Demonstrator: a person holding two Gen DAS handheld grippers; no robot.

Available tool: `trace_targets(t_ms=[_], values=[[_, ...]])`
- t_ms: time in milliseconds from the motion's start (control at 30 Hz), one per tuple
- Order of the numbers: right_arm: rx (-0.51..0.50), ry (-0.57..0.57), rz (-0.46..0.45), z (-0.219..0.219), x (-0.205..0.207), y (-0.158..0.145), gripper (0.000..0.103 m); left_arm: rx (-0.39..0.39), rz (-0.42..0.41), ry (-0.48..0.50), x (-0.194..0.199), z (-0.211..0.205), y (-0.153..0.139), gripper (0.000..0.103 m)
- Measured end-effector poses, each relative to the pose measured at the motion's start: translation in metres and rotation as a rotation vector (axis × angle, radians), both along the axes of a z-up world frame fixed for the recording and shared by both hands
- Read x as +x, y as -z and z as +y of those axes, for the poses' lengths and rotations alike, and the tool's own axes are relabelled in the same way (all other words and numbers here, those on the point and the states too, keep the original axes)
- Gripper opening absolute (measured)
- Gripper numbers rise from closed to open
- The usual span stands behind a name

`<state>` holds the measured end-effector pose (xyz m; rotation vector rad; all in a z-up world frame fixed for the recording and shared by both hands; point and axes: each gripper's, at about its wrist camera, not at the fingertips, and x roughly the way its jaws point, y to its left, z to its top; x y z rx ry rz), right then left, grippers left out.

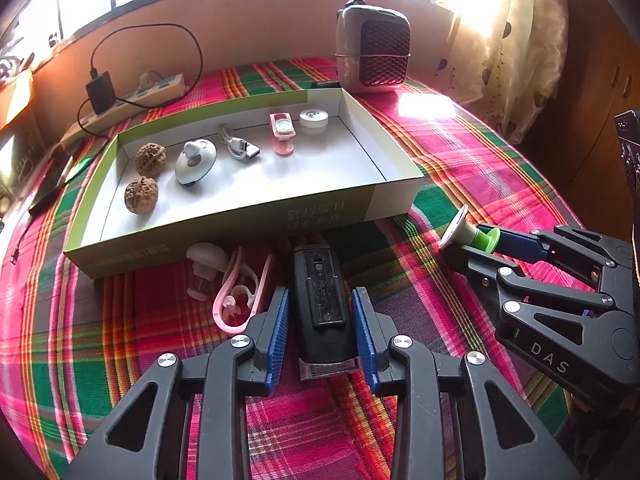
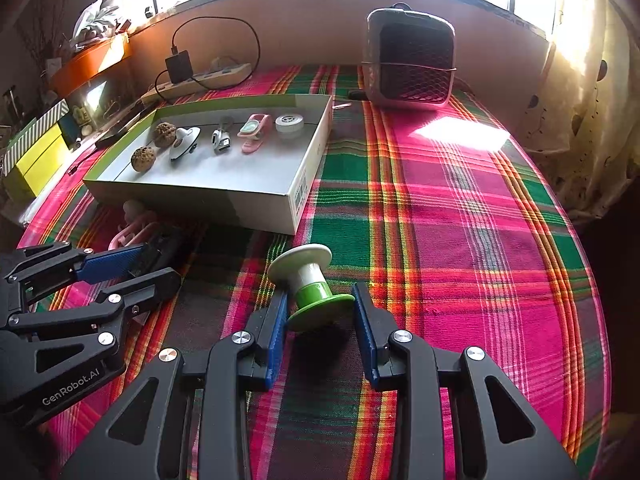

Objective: Organize objects
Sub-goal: 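Grasp the black rectangular device with the left tool while right tool holds the spool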

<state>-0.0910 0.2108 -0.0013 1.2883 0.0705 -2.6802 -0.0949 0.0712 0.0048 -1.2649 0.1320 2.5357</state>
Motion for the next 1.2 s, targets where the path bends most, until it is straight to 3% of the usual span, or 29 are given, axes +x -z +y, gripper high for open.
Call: trace_targets(t_ms=[67,1200], values=[[0.000,0.000,0.000,-0.0001,0.0000,-0.0001,0.033,-0.003,0.002,-0.006,-0.0002,-0.0010,0.0000,0.025],[0.015,0.000,0.000,-0.0010,-0.0004,0.0004,0.033,0.008,0.003,-0.006,0.0006,-0.0026,-0.0006,0.025]])
